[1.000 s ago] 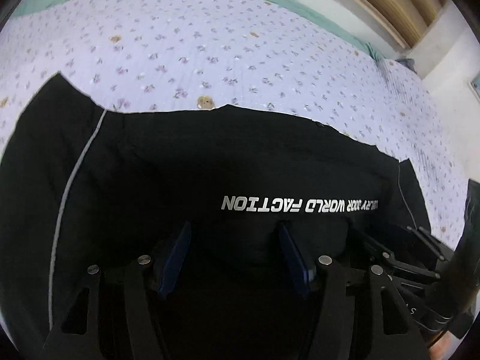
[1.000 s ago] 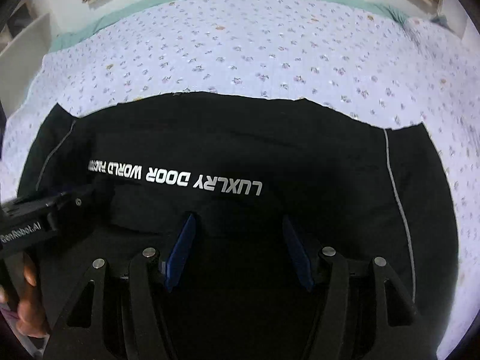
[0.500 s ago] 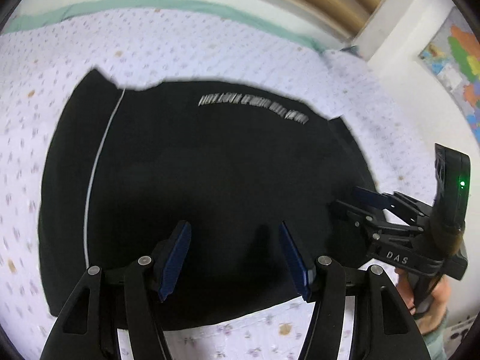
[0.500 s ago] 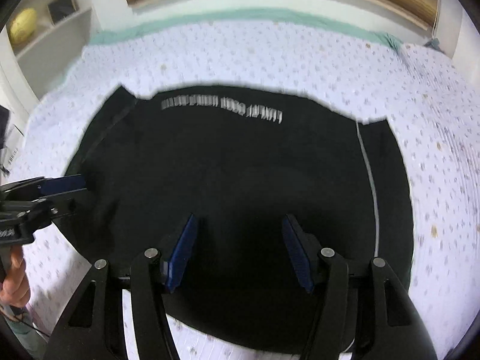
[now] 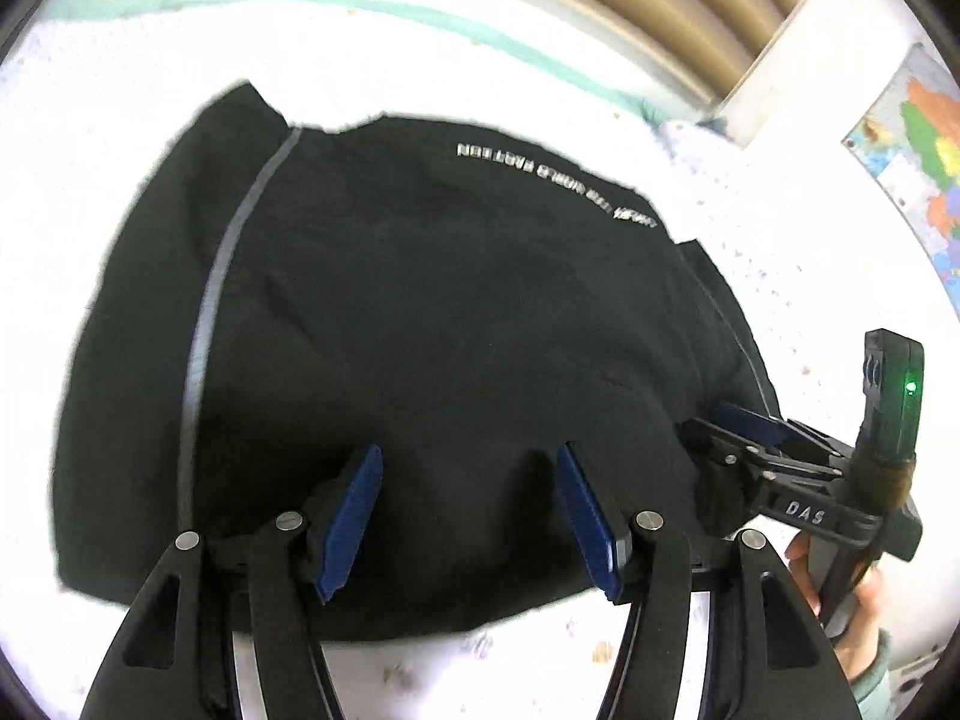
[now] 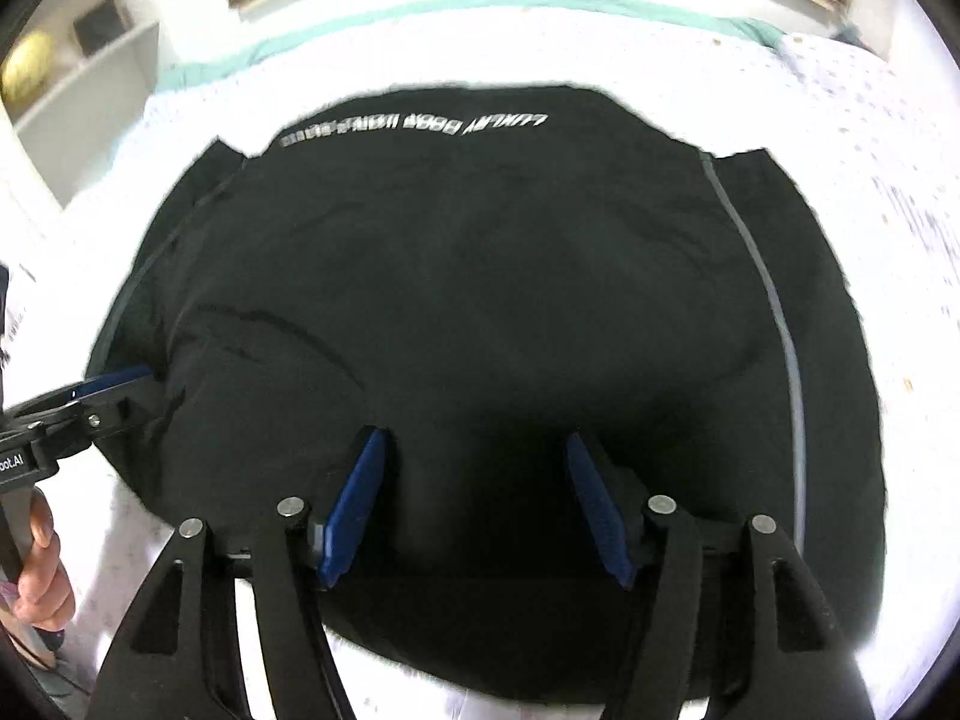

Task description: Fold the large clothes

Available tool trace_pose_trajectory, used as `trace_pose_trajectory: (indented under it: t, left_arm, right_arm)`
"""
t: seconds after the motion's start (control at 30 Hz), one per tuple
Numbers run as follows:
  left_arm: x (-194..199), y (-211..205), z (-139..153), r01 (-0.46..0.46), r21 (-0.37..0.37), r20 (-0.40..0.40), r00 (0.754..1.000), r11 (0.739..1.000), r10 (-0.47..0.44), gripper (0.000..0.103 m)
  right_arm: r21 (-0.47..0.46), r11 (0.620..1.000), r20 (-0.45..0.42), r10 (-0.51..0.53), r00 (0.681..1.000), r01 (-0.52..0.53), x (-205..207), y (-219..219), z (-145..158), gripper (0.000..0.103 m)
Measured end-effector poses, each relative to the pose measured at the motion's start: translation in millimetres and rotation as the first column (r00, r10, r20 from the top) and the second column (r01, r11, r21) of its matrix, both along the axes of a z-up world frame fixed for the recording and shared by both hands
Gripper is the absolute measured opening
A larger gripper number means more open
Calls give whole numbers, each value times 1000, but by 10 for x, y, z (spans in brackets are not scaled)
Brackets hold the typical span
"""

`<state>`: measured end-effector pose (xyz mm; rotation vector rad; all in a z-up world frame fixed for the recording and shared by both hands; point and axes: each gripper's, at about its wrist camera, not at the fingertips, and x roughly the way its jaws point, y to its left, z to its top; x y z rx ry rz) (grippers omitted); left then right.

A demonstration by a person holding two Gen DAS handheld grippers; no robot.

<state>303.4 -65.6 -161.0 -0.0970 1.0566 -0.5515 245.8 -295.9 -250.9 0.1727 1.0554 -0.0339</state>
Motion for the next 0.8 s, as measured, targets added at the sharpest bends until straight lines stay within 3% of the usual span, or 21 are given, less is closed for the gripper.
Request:
trace_pose_trajectory:
  t: [0.13,0.27,0.53,0.8]
  left_arm:
    - [-389,100,222,12,33,126,992,999,-16,63]
    - [-767,186,457,27,51,225,974,998,-38,63]
    - [-1105,255,683,76,-19,219,973,997,-70,63]
    - [-1365,282,787,76,17,271,959,997,-78,63]
  right_arm:
    - [-75,997,82,-28,996,35,-329,85,210,69]
    - [-222,973,186,-25,982,67,-663,304,511,69]
    - [-305,947,282,-9,959,99,-1141,571,889,70]
    - [-267,954,290,-57,955,139,-1419,409,993,70]
